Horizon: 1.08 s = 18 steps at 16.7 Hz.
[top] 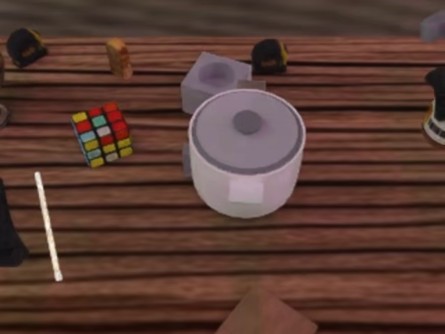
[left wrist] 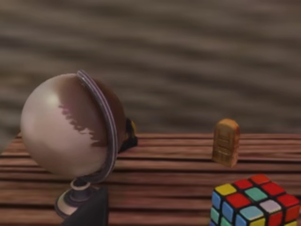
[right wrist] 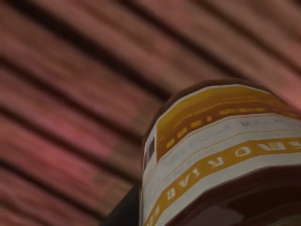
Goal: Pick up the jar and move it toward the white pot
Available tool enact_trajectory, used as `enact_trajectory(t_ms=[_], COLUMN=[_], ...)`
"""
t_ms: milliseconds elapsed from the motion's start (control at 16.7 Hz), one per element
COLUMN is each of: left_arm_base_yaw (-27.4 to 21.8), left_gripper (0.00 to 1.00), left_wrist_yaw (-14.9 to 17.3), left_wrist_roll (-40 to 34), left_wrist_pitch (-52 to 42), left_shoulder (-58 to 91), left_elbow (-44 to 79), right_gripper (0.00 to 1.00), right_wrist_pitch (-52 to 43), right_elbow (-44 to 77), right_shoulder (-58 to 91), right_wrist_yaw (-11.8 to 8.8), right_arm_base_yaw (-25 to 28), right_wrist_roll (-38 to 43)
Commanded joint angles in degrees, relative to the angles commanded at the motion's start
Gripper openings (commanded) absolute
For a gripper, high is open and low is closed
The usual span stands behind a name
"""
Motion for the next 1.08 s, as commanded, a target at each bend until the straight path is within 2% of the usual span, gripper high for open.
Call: enact_trajectory(t_ms=[180, 480, 660, 840, 1080], left_arm_base_yaw=[0.0, 0.0, 0.0, 0.0, 0.0], left_gripper=[1.00, 1.00, 1.00, 1.00, 1.00], left_wrist_yaw=[0.0, 0.0, 0.0, 0.0, 0.0], left_wrist_roll=[0.0, 0.0, 0.0, 0.0, 0.0], left_wrist_pitch=[0.0, 0.0, 0.0, 0.0, 0.0], left_shoulder=[0.0, 0.0, 0.0, 0.0, 0.0], left_elbow=[0.0, 0.0, 0.0, 0.0, 0.0], right_gripper=[0.00, 0.00, 0.00, 0.00, 0.00], right_wrist_pitch=[1.9, 6.5, 8.9, 10.3, 10.4], right_elbow=[-1.5, -4.6, -6.5, -8.0, -8.2], right_shoulder=[0.5, 0.9, 1.1, 1.3, 1.3], right_wrist_yaw=[0.8, 2.7, 3.7, 4.3, 4.4], right_arm_base_yaw=[2.9, 9.4, 12.9, 15.0, 15.2], right_wrist_roll=[9.1, 31.5, 42.2, 47.5, 48.1])
